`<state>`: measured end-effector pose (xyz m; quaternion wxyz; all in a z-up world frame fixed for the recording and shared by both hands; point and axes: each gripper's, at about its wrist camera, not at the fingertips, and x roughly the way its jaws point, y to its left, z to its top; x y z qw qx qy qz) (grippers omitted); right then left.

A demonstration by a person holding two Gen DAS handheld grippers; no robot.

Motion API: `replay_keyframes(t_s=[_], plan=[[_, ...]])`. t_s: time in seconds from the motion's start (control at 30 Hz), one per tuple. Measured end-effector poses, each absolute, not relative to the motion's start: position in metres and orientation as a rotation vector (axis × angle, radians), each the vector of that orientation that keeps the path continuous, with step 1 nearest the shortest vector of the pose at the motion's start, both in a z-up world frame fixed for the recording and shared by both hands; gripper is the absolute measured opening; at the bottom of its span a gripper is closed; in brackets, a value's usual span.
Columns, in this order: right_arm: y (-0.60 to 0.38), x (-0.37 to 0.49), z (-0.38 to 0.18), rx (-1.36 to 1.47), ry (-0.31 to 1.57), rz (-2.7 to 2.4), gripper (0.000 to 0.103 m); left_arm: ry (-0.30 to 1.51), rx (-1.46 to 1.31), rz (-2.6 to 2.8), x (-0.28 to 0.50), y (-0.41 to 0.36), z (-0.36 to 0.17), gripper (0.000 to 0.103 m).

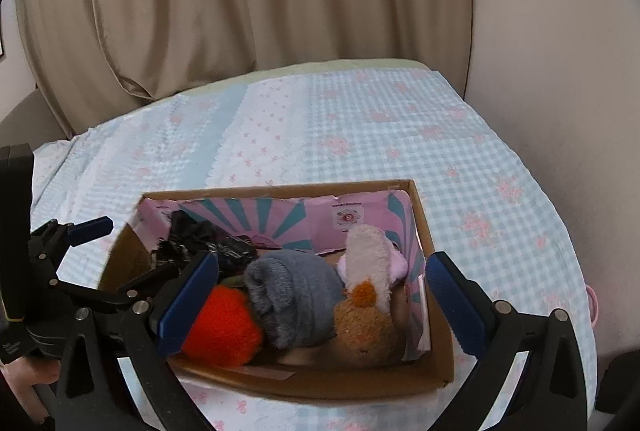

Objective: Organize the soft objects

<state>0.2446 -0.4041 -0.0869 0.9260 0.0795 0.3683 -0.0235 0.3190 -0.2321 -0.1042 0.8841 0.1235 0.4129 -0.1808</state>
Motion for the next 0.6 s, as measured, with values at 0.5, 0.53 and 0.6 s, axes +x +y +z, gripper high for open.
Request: replay_keyframes(t_s=[0.5,0.53,0.6], plan=[[-0.341,0.163,-0.016,0.14,0.599,-0.011,0.103,0.681,0.128,-0.315,0.219,-0.135,-0.022,0.103],[-0.334,0.154,-0.012,0.141,0.582,-0.006,0.103,0.669,0.118,-0.307,0.211,-0.126,-0.019,0.103],[-0.323,0.142,-0.007,0.138,0.556,0.002,0.103,0.645,0.089,-0.291,0.193,-0.106,-0.013,0.103]])
